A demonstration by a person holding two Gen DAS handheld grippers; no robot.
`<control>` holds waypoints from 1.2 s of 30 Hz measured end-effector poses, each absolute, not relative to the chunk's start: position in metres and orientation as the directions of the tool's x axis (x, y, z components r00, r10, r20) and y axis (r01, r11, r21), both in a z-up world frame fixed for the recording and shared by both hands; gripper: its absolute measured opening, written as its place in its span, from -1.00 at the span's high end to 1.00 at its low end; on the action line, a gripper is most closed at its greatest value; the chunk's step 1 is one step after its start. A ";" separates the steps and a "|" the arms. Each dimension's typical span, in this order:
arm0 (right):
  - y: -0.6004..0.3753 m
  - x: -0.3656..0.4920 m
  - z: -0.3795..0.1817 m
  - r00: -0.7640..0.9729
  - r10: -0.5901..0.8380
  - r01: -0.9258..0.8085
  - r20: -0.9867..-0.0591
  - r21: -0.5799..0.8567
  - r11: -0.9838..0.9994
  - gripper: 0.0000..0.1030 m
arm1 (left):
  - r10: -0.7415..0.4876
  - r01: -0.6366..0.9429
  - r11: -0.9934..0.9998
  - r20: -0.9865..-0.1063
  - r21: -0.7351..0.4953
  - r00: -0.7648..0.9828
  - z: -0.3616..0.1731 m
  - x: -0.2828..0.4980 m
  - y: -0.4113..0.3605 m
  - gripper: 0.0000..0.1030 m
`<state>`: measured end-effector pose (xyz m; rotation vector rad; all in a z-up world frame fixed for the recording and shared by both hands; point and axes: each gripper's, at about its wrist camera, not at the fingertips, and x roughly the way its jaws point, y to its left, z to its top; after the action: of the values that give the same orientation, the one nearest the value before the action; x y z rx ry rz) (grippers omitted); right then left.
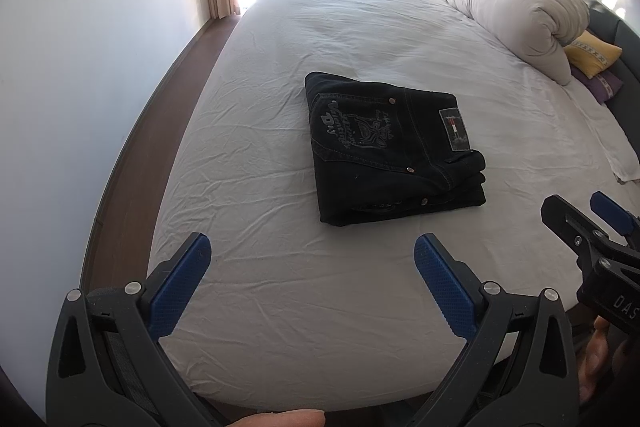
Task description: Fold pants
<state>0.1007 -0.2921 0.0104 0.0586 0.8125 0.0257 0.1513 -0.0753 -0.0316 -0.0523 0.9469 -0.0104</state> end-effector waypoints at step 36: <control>-0.286 0.094 0.004 0.680 0.051 -0.003 -0.731 0.066 0.998 -1.00 | -0.028 -0.010 0.999 -0.817 -0.041 0.576 -0.034 0.149 -0.078 -1.00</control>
<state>0.0944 -0.2857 0.0038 0.0609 0.8226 0.0304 0.1491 -0.0784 -0.0340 -0.0428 0.9575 -0.0101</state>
